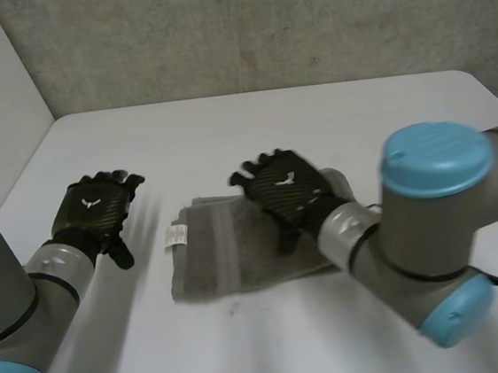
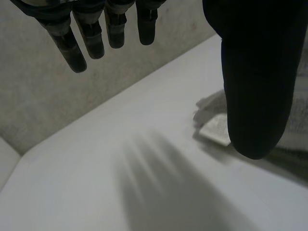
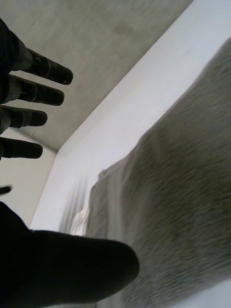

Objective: Fold the towel.

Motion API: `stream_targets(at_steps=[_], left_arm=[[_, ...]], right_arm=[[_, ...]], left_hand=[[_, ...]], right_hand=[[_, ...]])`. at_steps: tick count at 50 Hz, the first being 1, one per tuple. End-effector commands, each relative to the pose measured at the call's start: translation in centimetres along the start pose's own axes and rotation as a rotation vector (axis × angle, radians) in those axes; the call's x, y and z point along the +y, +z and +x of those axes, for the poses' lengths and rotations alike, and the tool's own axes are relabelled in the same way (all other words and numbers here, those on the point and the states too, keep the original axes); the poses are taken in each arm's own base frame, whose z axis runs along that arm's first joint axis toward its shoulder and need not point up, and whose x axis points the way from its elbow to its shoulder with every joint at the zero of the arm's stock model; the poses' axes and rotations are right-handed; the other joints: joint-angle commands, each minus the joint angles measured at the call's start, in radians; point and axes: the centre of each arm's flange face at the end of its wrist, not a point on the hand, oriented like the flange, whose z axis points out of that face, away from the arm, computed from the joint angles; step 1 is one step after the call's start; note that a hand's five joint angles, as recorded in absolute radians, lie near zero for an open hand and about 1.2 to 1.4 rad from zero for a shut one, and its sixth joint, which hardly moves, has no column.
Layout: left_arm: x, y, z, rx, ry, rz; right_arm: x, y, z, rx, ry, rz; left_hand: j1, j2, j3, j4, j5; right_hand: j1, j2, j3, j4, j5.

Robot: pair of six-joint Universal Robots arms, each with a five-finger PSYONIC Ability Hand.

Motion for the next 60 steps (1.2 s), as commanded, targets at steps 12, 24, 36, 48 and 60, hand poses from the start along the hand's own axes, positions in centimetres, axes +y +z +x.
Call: stream_targets(at_steps=[12,24,36,48,60], left_arm=[[-1.1,-0.6,3.7,0.109,-0.046,0.043],[-0.7,-0.9,3.8,0.110,-0.046,0.031],[-1.3,-1.4,3.0,0.084,-0.050,0.049],[-3.2,-2.2,-1.3,-0.053,-0.075,0.106],[-3.8,-2.1,-1.9,-0.065,-0.130,0.084]], right_arm=[[9.2,-4.0,7.4,0.143,0.082,-0.204],[10.4,-2.7,8.7,0.202,0.046,-0.157],[2.6,0.8,4.7,0.110,-0.062,0.066],[1.9,3.0,-9.0,-0.247,-0.116,0.104],[3.1,2.7,-10.2,-0.330,-0.104,0.026]], left_hand=[[0.027,0.032,0.029,0.030,-0.001],[0.018,0.023,0.020,0.022,-0.010],[0.021,0.026,0.023,0.024,-0.007],[0.027,0.032,0.029,0.030,-0.001],[0.009,0.014,0.011,0.013,-0.019]], right_hand=[[0.483,0.476,0.480,0.464,0.459],[1.184,1.178,1.181,1.166,1.161],[1.184,1.178,1.181,1.166,1.161],[1.184,1.178,1.181,1.166,1.161],[1.184,1.178,1.181,1.166,1.161]])
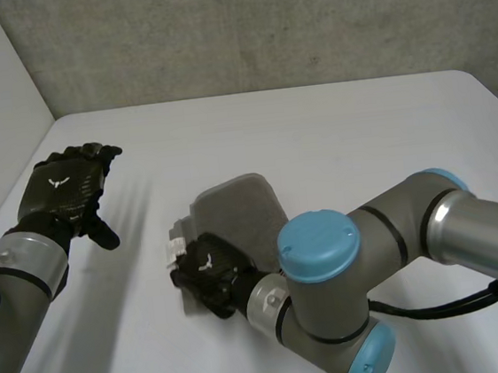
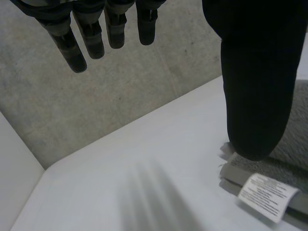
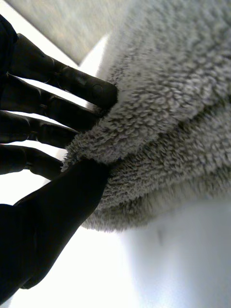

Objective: Fold the towel.

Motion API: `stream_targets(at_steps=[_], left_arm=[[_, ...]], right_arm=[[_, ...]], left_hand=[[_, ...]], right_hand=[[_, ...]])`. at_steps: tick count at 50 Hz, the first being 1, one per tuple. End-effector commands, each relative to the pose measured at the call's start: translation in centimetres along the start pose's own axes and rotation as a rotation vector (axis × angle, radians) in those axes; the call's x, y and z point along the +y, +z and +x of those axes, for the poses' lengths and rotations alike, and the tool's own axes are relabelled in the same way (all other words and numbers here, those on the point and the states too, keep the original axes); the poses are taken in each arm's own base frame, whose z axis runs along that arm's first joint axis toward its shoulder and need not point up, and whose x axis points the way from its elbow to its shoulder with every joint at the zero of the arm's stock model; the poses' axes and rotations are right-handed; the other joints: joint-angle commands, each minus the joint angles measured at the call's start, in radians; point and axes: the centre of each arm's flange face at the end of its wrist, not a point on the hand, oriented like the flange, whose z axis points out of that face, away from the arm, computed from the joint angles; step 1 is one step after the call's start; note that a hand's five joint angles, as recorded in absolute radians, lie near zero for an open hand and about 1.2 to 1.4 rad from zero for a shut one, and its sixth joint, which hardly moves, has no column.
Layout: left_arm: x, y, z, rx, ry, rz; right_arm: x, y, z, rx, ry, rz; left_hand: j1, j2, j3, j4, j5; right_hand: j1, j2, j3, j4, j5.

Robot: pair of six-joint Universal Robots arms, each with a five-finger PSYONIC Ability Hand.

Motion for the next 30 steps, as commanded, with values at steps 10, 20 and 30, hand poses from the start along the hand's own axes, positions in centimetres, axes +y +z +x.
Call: stream_targets(at_steps=[10,20,30], left_arm=[[-1.0,2.3,2.6,0.062,-0.045,0.007],[-1.7,3.2,8.9,0.179,-0.047,0.037],[1.6,3.7,13.4,0.281,-0.101,-0.098]], right_arm=[[-3.9,-6.7,9.7,0.256,0.212,0.068],[-0.4,-9.1,12.8,0.364,0.354,-0.011],[0.6,-9.7,16.2,0.456,0.537,0.017]], left_hand=[[0.018,0.019,0.020,0.021,-0.010],[0.033,0.034,0.035,0.035,0.005],[0.044,0.046,0.046,0.047,0.017]], right_hand=[[-1.177,-1.002,-1.014,-1.020,-0.990],[-1.177,-1.002,-1.014,-1.020,-0.990],[-1.177,-1.002,-1.014,-1.020,-0.990]])
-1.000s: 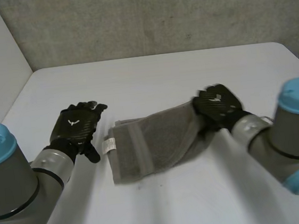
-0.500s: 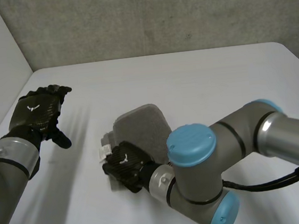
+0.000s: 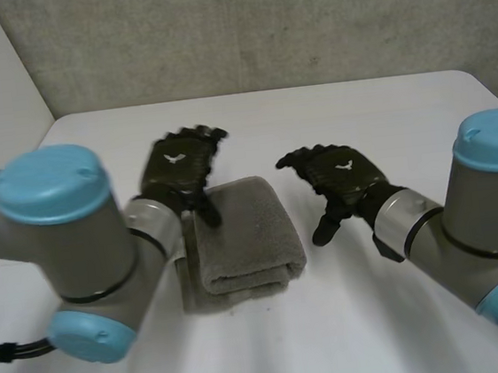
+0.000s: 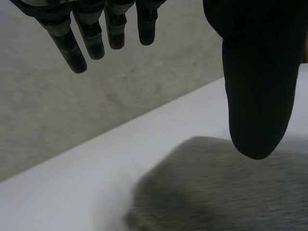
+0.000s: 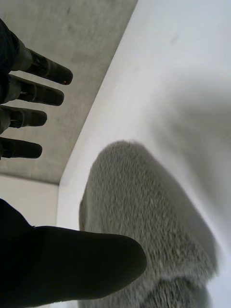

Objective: Fold the towel.

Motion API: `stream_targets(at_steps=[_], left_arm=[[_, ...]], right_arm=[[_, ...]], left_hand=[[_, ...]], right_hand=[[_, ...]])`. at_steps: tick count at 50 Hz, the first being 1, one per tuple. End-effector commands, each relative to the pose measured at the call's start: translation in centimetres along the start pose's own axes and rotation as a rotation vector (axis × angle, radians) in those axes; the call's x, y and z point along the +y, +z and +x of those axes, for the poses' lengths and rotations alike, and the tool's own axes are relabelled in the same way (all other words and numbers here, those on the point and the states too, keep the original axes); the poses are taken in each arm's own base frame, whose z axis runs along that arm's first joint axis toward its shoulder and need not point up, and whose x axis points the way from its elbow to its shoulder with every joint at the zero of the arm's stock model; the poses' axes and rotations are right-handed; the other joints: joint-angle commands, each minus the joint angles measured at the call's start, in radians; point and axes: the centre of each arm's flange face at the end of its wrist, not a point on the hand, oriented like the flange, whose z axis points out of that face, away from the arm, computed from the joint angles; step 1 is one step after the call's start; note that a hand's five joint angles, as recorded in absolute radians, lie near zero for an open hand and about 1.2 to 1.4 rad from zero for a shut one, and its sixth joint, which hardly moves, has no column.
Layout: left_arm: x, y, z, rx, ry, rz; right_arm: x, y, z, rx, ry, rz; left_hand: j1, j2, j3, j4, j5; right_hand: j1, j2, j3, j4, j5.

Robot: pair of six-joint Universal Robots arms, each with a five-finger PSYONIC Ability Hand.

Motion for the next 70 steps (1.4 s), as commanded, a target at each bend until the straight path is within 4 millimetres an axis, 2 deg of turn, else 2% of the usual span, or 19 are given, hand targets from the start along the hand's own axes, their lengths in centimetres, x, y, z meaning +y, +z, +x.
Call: stream_targets(at_steps=[1,10,20,29,34,37,39,41,42,44,45,46,48,49,51,54,56,61,70], left_arm=[[3.5,0.8,1.8,0.038,-0.044,-0.140],[6.9,0.0,0.4,-0.005,-0.037,-0.267],[8.8,-0.3,-2.6,-0.112,-0.038,-0.339],[10.0,-1.3,-3.3,-0.144,-0.022,-0.394],[9.3,-1.5,-3.3,-0.141,-0.012,-0.377],[8.1,-1.6,-3.4,-0.142,-0.007,-0.344],[7.1,-1.7,-3.3,-0.140,-0.003,-0.315],[4.2,-2.0,-3.2,-0.137,0.000,-0.230],[4.2,-2.0,-3.2,-0.137,0.000,-0.229],[0.7,-2.5,-3.4,-0.141,-0.006,-0.123],[0.7,-2.5,-3.4,-0.141,-0.006,-0.122],[-1.0,-2.9,-3.5,-0.146,-0.011,-0.075],[-3.9,-3.9,-4.0,-0.161,-0.017,0.014],[-3.9,-3.9,-4.0,-0.161,-0.017,0.015],[-5.2,-4.4,-4.4,-0.170,-0.020,0.053],[-7.9,-5.3,-5.9,-0.216,-0.021,0.127],[-10.4,-6.5,-8.0,-0.275,-0.017,0.178],[-12.2,-8.3,-9.7,-0.328,-0.029,0.178],[-11.3,-8.2,-10.0,-0.282,-0.059,0.140]], right_arm=[[-0.2,0.9,1.4,0.032,0.118,0.001],[0.4,2.8,0.8,0.002,0.131,-0.055],[2.1,5.4,-3.4,-0.112,0.104,-0.142],[4.6,7.7,-3.1,-0.057,0.008,-0.181],[4.1,7.6,-3.0,-0.051,-0.021,-0.174],[2.7,7.1,-3.0,-0.048,-0.024,-0.145],[0.0,6.2,-2.9,-0.041,-0.035,-0.084],[-1.5,5.7,-2.7,-0.030,-0.043,-0.049],[-1.6,5.7,-2.7,-0.030,-0.043,-0.048],[-5.1,4.0,-2.4,-0.005,-0.060,0.046],[-6.8,3.0,-2.3,0.023,-0.075,0.101],[-6.9,3.0,-2.3,0.023,-0.075,0.102],[-10.1,0.9,-1.6,0.102,-0.100,0.214],[-10.1,0.9,-1.6,0.103,-0.100,0.214],[-12.3,-1.0,0.4,0.201,-0.118,0.283],[-13.2,-2.1,1.7,0.264,-0.128,0.306],[-15.0,-4.3,3.4,0.360,-0.137,0.352],[-15.0,-5.9,5.3,0.462,-0.121,0.315],[-13.8,-6.2,5.7,0.465,-0.102,0.226]], left_hand=[[0.036,0.035,0.037,0.036,0.017],[0.036,0.035,0.037,0.036,0.017],[0.030,0.029,0.031,0.030,0.011],[0.018,0.017,0.019,0.018,-0.001],[0.018,0.017,0.019,0.018,-0.001],[0.015,0.014,0.016,0.015,-0.004],[0.015,0.014,0.016,0.015,-0.004],[0.013,0.012,0.013,0.012,-0.007],[0.012,0.012,0.013,0.012,-0.007],[0.010,0.009,0.010,0.009,-0.010],[0.010,0.009,0.010,0.009,-0.010],[0.007,0.006,0.008,0.006,-0.013],[0.007,0.006,0.007,0.006,-0.013],[0.007,0.006,0.007,0.006,-0.013],[0.004,0.003,0.005,0.003,-0.016],[0.004,0.003,0.005,0.003,-0.016],[0.004,0.003,0.005,0.003,-0.016],[0.001,0.000,0.002,0.001,-0.019],[0.001,0.000,0.002,0.001,-0.019]], right_hand=[[-0.033,-0.042,-0.039,-0.055,-0.061],[-0.033,-0.042,-0.039,-0.055,-0.061],[-0.033,-0.042,-0.039,-0.055,-0.061],[-0.033,-0.042,-0.039,-0.055,-0.061],[-0.033,-0.042,-0.039,-0.055,-0.061],[-0.033,-0.042,-0.039,-0.055,-0.061],[-0.033,-0.042,-0.039,-0.055,-0.061],[-0.033,-0.042,-0.039,-0.055,-0.061],[-0.033,-0.042,-0.039,-0.055,-0.061],[-0.033,-0.042,-0.039,-0.055,-0.061],[-0.033,-0.042,-0.039,-0.055,-0.061],[-0.033,-0.042,-0.039,-0.055,-0.061],[-0.033,-0.042,-0.039,-0.055,-0.061],[-0.033,-0.042,-0.039,-0.055,-0.061],[-0.033,-0.042,-0.039,-0.055,-0.061],[-0.033,-0.042,-0.039,-0.055,-0.061],[-0.033,-0.042,-0.039,-0.055,-0.061],[-0.033,-0.042,-0.039,-0.055,-0.061],[-0.033,-0.042,-0.039,-0.055,-0.061]])
